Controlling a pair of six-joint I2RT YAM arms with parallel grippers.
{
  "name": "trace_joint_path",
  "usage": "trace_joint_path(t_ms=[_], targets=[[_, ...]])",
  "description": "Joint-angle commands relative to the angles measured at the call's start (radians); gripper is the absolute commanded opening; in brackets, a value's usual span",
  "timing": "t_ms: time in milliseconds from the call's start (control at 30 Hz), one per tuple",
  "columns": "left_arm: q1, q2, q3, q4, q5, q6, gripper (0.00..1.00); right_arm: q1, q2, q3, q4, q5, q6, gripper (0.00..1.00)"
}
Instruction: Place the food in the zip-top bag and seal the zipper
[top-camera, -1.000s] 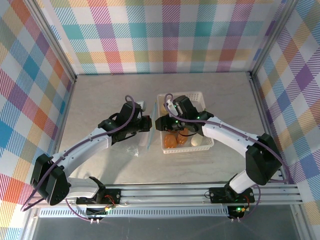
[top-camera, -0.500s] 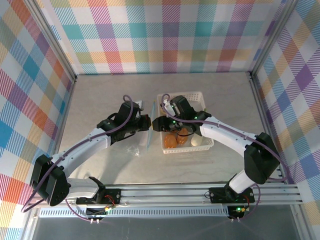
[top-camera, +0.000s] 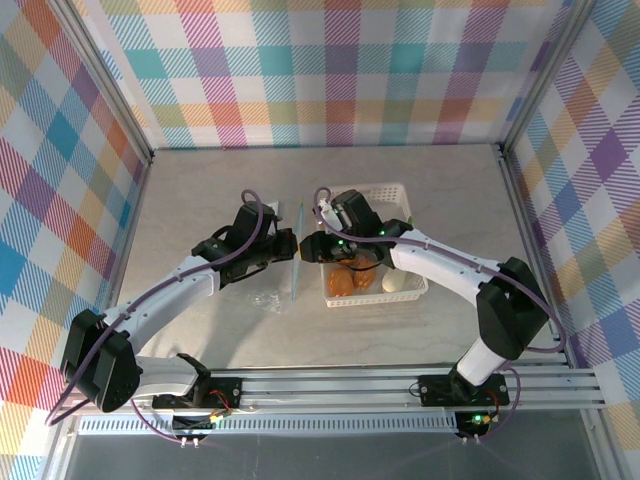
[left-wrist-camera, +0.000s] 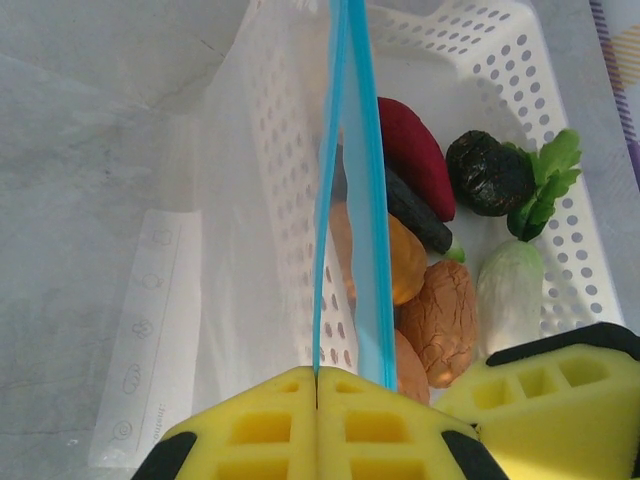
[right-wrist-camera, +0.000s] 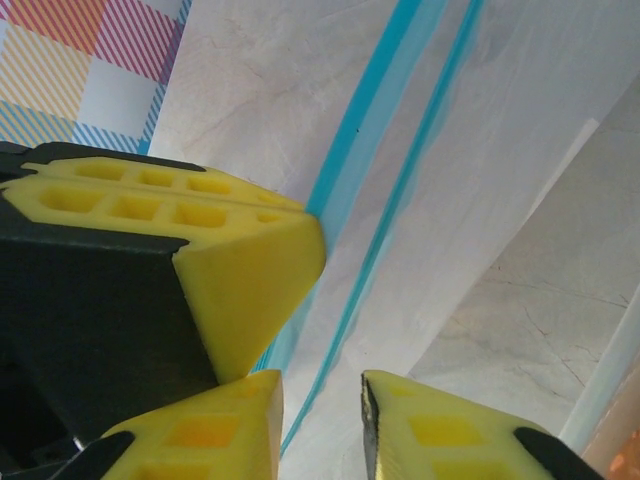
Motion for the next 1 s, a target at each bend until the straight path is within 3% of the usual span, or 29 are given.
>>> trace_joint_path(t_ms=[0, 333, 600, 800, 967], targets=[[-0.001, -0.027, -0.008, 0.095, 0.075, -0.035, 0.00, 0.025, 0.033, 0.035, -0.030, -0.008, -0.005, 0.26], [0.006, -0.042, -0.015, 0.119, 0.106, -0.052, 0.00, 0.026, 0.073, 0.069, -0.074, 0.002, -0.006, 0.17], [0.019, -0.070, -0.014, 0.096, 0.105, -0.046, 0.00, 0.024, 0.065, 0.079, -0.138, 0.087, -0.036, 0.00], [0.023, -0.090, 0.002, -0.045, 0.008, 0.018, 0.00, 0.022, 0.011, 0.092, -0.256, 0.246, -0.103, 0.00], [0.024, -0.102, 0.021, -0.184, -0.164, 0.081, 0.00, 0.020, -0.031, 0.099, -0.350, 0.379, -0.154, 0.00]])
